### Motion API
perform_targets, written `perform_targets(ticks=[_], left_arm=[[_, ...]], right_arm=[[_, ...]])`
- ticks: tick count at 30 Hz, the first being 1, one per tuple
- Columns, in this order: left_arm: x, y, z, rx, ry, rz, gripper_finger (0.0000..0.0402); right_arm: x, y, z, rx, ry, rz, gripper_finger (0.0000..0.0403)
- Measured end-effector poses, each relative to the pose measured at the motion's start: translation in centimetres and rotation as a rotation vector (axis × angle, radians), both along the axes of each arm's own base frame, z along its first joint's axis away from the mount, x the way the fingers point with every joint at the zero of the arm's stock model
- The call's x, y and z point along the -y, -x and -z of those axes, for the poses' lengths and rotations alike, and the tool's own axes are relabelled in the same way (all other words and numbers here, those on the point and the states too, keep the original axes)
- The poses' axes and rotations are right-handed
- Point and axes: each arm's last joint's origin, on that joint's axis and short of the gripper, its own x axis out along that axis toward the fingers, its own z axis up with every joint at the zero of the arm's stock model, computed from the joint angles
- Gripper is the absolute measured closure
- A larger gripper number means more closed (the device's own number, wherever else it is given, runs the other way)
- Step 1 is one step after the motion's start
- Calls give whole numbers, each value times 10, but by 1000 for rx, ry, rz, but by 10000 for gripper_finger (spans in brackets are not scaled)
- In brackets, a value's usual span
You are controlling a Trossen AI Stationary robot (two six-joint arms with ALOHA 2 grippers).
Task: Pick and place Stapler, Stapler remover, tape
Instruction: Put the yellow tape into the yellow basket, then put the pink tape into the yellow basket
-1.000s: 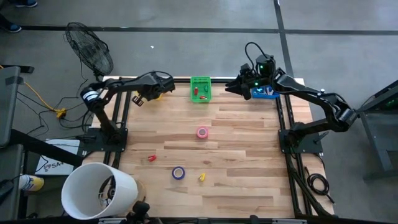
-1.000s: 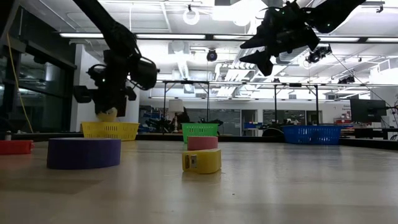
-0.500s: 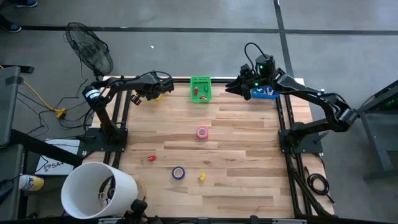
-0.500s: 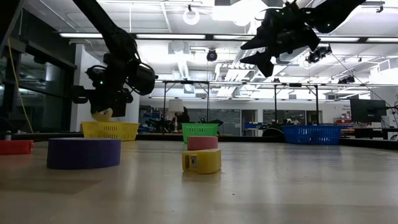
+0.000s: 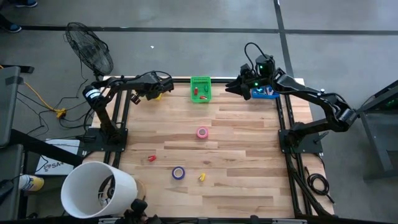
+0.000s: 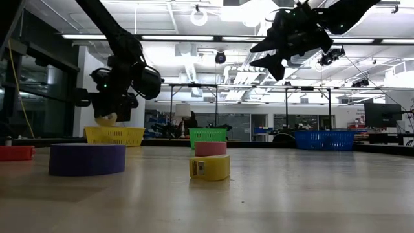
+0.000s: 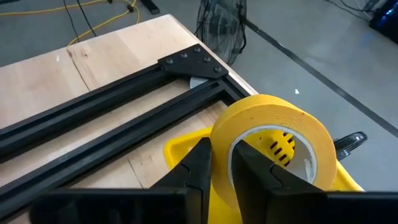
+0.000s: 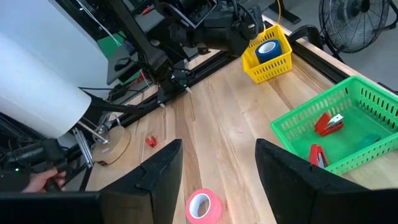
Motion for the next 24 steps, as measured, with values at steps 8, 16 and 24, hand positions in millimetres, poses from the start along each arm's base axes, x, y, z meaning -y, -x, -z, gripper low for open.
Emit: perform_targets(ticks=[8, 16, 24], left_arm=[[0, 0, 0, 2, 6, -1, 300], [0, 0, 0, 5, 8, -1, 278], [0, -3, 3, 90, 66, -11, 277]], right_arm=[[0, 0, 1, -8, -9, 0, 210], [-1, 1, 2, -13, -14, -1, 210], [-1, 1, 2, -12, -15, -5, 210]])
